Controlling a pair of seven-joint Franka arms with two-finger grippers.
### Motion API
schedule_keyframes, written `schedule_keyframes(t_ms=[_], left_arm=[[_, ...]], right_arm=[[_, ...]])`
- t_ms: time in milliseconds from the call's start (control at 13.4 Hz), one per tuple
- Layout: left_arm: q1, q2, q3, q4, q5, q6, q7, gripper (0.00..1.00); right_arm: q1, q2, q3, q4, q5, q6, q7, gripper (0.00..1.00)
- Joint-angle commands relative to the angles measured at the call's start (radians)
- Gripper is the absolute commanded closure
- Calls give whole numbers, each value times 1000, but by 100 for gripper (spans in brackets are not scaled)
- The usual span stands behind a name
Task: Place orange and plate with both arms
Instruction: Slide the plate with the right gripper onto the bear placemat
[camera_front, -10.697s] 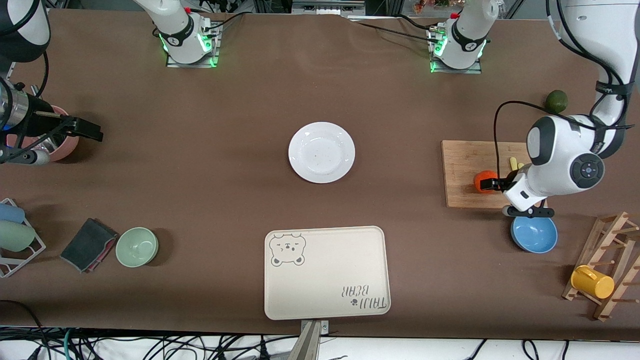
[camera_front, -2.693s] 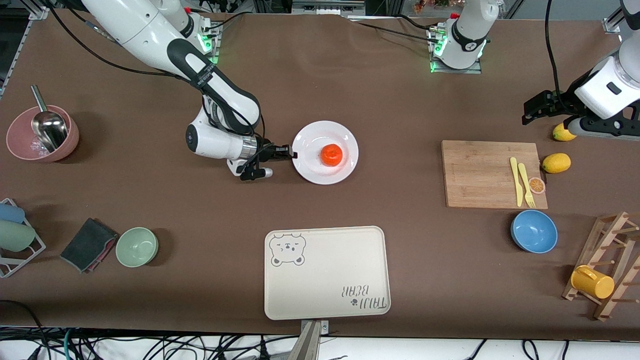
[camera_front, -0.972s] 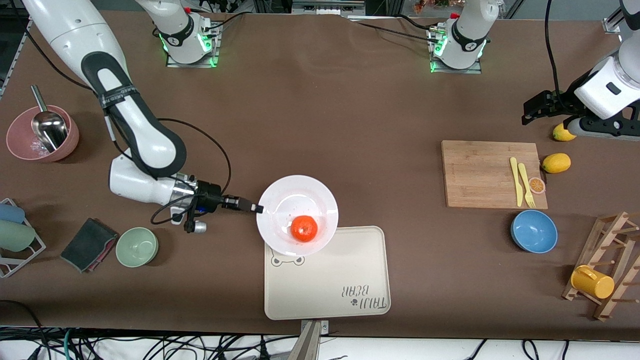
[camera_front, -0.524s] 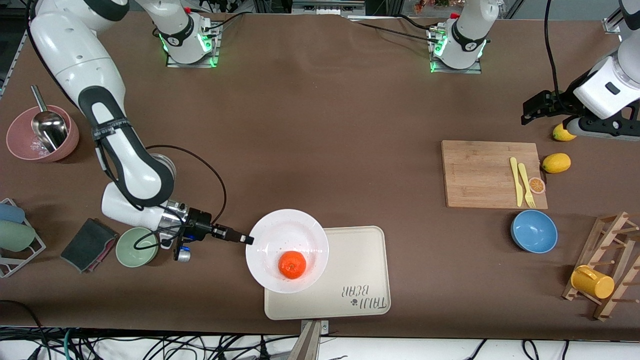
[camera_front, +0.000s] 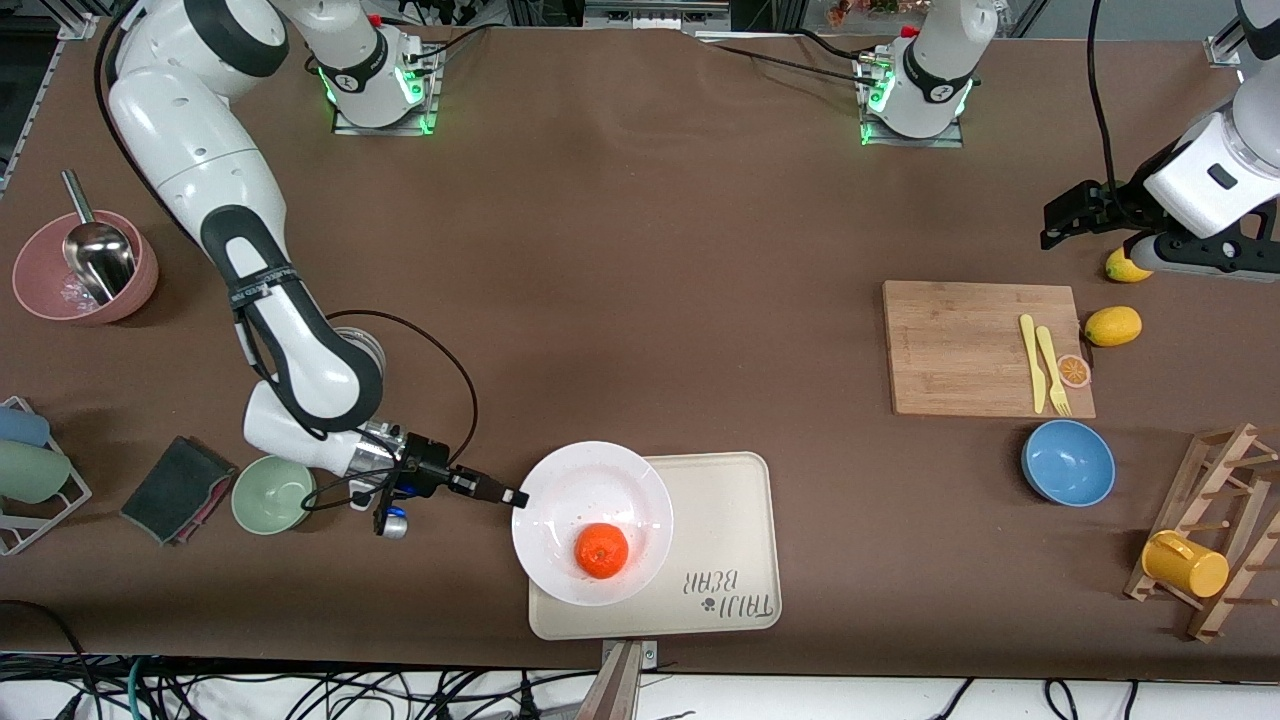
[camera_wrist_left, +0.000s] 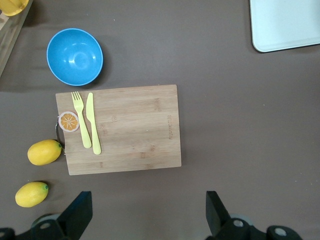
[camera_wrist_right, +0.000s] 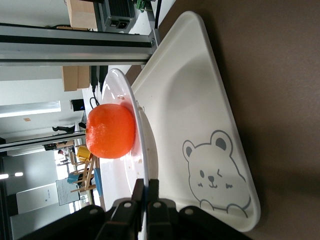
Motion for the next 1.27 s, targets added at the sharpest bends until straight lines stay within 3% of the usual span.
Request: schedule_keyframes(t_ms=[0,748,972,1197], left_arm=[[-4,15,0,34,18,-25,5,0],[-4,15,-2,33,17,-52,5,0],[-5,15,-2,34,17,-53,5,0],[-8,15,-2,34,17,-53,5,0]], right_arm=[[31,72,11,103,13,8,-6,100],[132,157,5,177,10,131,-6,100],[205,157,-74,178,7,134,-8,100],[242,163,-88,190,9,168,-5,100]])
